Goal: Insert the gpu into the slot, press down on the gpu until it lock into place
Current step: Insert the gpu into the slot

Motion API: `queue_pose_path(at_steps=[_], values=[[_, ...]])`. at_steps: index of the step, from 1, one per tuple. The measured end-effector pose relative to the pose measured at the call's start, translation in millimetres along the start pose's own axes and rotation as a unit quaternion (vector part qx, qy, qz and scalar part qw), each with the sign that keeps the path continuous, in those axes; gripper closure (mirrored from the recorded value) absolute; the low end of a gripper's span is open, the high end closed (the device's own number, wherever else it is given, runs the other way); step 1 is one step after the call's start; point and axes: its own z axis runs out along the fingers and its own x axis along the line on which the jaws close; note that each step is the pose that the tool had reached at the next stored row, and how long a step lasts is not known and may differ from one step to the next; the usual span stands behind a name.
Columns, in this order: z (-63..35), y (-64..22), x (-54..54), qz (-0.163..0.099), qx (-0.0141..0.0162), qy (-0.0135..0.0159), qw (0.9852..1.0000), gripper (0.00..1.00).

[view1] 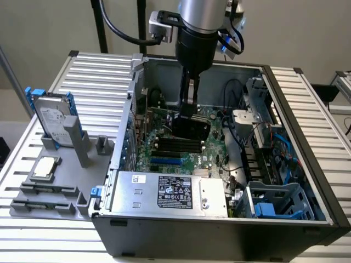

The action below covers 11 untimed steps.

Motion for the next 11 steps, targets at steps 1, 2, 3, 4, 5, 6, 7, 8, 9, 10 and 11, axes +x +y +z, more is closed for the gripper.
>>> queue_pose_path(at_steps=[1, 2, 3, 4, 5, 6, 7, 8, 9, 10, 11], values=[[1.0, 1.2, 0.1, -0.002, 0.0015, -0.0012, 1.0, 0.74], [2.0, 3.1, 0.2, -0.003, 0.0036, -0.0026, 1.0, 0.74], [3.0, 5.7, 0.4, -0.003, 0.0063, -0.0038, 1.0, 0.74], [4.0, 8.8, 0.6, -0.003, 0.0097, -0.0046, 0.9999, 0.74], [5.0, 11.3, 0.8, -0.003, 0.0127, -0.0055, 0.9999, 0.74], [5.9, 13.1, 1.3, -0.004, 0.0147, -0.0061, 0.9999, 0.74], [6.8, 14.4, 2.2, -0.005, 0.0161, -0.0067, 0.9998, 0.74], [7.8, 15.4, 3.0, -0.007, 0.0173, -0.007, 0.9998, 0.74], [9.1, 16.4, 3.9, -0.009, 0.0182, -0.0078, 0.9998, 0.74], [10.4, 17.6, 4.7, -0.01, 0.0188, -0.009, 0.9997, 0.74], [11.7, 18.8, 5.8, -0.011, 0.0193, -0.0102, 0.9997, 0.74]])
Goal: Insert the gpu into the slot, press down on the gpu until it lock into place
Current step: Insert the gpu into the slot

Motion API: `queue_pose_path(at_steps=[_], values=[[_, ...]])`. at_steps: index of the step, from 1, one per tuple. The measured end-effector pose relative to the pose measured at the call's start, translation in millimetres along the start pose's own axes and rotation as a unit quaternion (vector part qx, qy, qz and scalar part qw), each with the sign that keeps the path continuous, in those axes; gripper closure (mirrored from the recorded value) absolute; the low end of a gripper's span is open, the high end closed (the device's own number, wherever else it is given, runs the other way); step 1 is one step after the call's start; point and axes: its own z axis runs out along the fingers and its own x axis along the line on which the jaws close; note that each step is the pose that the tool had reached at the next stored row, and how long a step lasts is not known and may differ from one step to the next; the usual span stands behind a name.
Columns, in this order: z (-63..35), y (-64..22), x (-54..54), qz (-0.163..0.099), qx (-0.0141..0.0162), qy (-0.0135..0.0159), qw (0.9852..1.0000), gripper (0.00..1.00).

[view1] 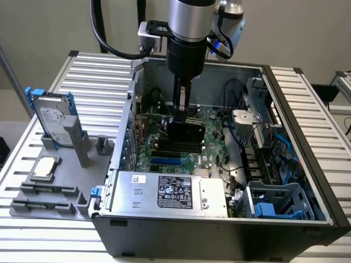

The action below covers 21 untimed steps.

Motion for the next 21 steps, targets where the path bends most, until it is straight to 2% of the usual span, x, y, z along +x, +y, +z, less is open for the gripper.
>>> queue_pose_path(at_steps=[8, 12, 21], values=[[12.7, 4.5, 9.0, -0.007, 0.0008, -0.0102, 0.9999, 0.74], [19.1, 5.3, 9.4, -0.007, 0.0007, -0.0132, 0.9999, 0.74], [19.5, 5.3, 9.5, -0.007, 0.0007, -0.0133, 0.9999, 0.74]])
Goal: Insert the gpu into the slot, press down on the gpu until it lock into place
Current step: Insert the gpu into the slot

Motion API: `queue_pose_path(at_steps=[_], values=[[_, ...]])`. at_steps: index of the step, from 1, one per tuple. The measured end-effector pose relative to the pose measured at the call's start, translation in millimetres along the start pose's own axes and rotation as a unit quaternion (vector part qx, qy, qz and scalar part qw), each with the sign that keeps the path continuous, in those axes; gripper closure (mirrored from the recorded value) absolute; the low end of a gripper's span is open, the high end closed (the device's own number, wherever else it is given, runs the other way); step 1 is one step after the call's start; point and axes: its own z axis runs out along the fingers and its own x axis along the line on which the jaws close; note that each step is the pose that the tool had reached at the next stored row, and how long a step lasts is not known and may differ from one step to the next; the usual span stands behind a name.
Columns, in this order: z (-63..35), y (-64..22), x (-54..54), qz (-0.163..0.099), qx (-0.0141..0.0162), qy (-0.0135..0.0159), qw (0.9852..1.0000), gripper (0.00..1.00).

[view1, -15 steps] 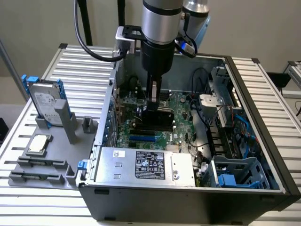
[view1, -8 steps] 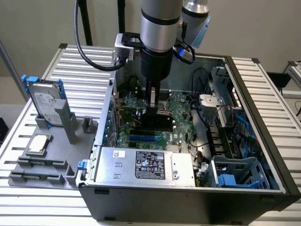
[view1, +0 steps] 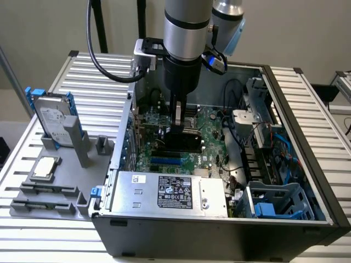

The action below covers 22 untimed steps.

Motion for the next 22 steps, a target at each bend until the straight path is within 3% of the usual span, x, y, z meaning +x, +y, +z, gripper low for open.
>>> queue_pose_path(at_steps=[6, 16, 22], values=[[1.4, 0.4, 0.1, 0.0, 0.0003, -0.0002, 1.0, 0.74], [17.2, 4.9, 0.8, 0.0, 0.0009, 0.0, 1.0, 0.74], [21.9, 6.4, 1.0, 0.0, 0.0009, 0.0, 1.0, 0.74]])
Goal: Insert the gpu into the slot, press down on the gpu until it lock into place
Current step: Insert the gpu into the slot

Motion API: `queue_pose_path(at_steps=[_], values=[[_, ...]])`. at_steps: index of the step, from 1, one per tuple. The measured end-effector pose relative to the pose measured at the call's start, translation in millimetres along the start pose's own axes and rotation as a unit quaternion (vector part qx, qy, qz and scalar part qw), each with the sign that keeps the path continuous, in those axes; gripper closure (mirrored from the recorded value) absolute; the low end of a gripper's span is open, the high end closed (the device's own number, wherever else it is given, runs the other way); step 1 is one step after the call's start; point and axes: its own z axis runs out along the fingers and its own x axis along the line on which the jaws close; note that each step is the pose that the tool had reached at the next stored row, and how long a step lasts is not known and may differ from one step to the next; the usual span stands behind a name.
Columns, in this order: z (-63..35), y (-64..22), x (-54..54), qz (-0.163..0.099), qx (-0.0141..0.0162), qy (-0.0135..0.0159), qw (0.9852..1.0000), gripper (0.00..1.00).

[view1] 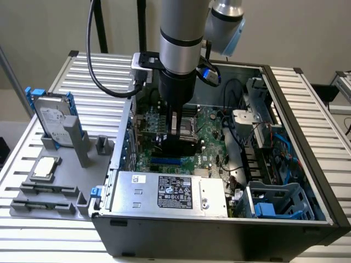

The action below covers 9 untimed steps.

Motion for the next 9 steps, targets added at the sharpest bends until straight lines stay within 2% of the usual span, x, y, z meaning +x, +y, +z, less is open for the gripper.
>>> queue_pose_path(at_steps=[9], values=[[2.5, 2.6, 0.0, 0.0, 0.0, 0.0, 1.0, 0.74]])
